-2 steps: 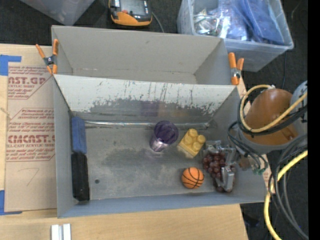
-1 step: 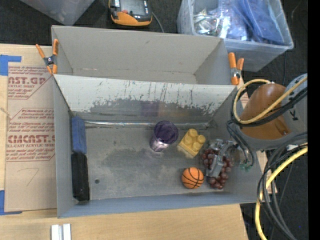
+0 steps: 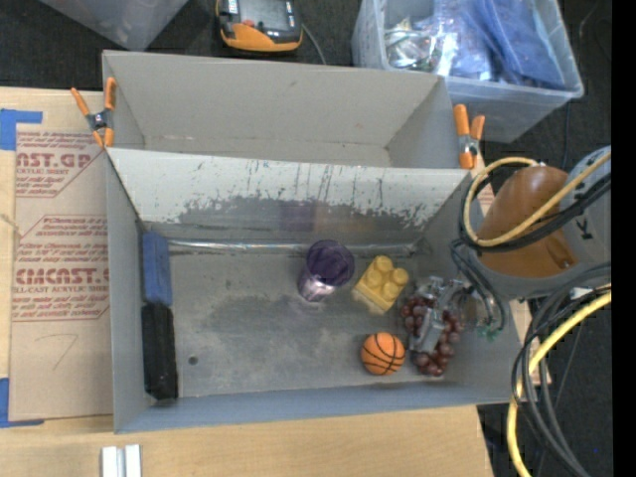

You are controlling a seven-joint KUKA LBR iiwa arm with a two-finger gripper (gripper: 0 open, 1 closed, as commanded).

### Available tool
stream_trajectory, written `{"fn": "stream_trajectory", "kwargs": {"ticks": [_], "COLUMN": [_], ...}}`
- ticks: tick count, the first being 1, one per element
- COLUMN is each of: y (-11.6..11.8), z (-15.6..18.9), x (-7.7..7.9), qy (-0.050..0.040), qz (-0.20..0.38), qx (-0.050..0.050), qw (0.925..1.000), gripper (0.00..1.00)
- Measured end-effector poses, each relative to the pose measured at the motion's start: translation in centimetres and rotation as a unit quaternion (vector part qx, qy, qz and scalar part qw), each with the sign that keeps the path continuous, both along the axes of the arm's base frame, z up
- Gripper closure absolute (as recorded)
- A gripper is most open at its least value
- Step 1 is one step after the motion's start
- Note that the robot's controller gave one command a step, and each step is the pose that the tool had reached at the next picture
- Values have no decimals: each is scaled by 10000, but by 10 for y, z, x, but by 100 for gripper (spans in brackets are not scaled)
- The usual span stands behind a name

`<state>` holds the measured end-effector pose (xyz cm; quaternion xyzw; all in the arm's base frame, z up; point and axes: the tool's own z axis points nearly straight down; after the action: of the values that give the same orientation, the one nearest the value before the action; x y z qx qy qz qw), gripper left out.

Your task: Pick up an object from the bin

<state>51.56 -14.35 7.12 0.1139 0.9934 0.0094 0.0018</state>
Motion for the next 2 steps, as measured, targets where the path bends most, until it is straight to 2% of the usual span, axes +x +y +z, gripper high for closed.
{"fn": "stream_trajectory", "kwargs": {"ticks": [1,2], "y": [-1,0], "z": [37,83], "x": [-3,-3], "qy": [43,44], "qz": [-1,3], "qx": [1,8], "qw": [10000,10000], "gripper": [100,100]}}
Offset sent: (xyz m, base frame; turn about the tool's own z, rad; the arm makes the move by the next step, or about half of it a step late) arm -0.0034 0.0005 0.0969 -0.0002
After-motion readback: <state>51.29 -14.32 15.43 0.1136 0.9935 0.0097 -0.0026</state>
